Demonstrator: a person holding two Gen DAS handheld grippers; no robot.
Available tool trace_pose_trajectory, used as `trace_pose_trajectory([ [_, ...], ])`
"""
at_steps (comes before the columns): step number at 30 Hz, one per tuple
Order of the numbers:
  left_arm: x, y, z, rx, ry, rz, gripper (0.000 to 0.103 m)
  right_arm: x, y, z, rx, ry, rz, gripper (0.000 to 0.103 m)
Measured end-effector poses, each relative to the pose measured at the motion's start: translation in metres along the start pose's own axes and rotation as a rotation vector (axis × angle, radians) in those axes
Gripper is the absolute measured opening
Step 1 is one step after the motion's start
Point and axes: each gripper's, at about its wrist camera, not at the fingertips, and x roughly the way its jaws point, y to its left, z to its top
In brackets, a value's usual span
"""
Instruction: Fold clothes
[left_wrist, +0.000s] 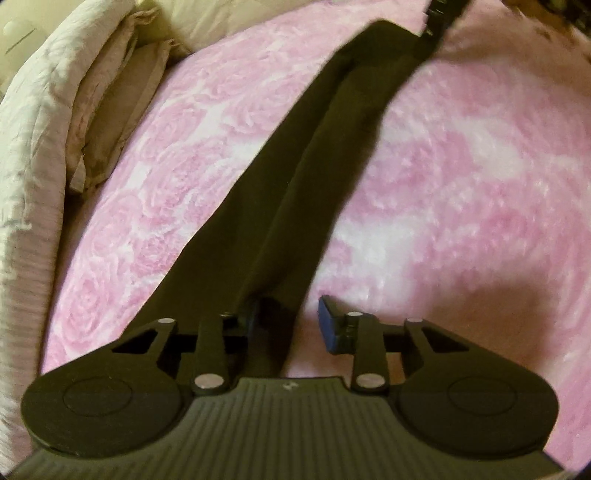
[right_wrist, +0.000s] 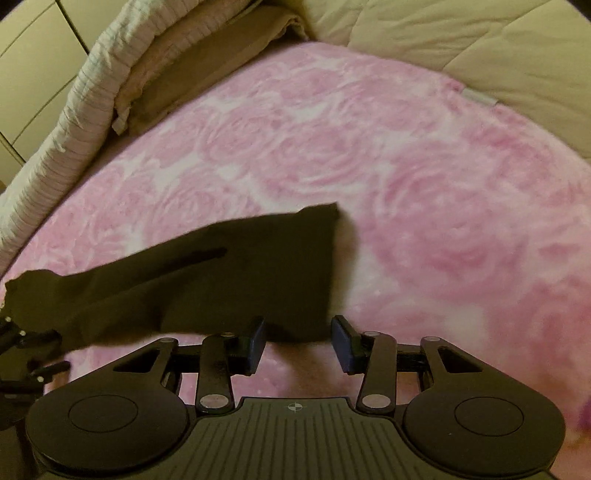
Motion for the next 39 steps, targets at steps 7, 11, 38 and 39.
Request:
trace_pose_trajectory([
  [7,-0.021,-0.005,-0.001,0.027,0.0,-0.05,0.001,-0.039,-0.011,0.014,-0.029,0.096,-0.032,0.006],
  [11,-0.022,-0.016,-0.01,0.037,0.026,-0.079,0.007,-0.045,-0.012,0.0,-0.1,0.161,-0.042,0.008],
  [38,-0.168,0.007,-0.198,-0.623,0.306,0.221,0.027,0.008,0.169,-0.016,-0.503,-0.052,-0.096,0.031],
  [39,-0.179,0.006,-0.21,-0.647,0.325,0.242,0.031,0.002,0.183,-0.022,-0.519,-0.051,-0.067,0.031],
])
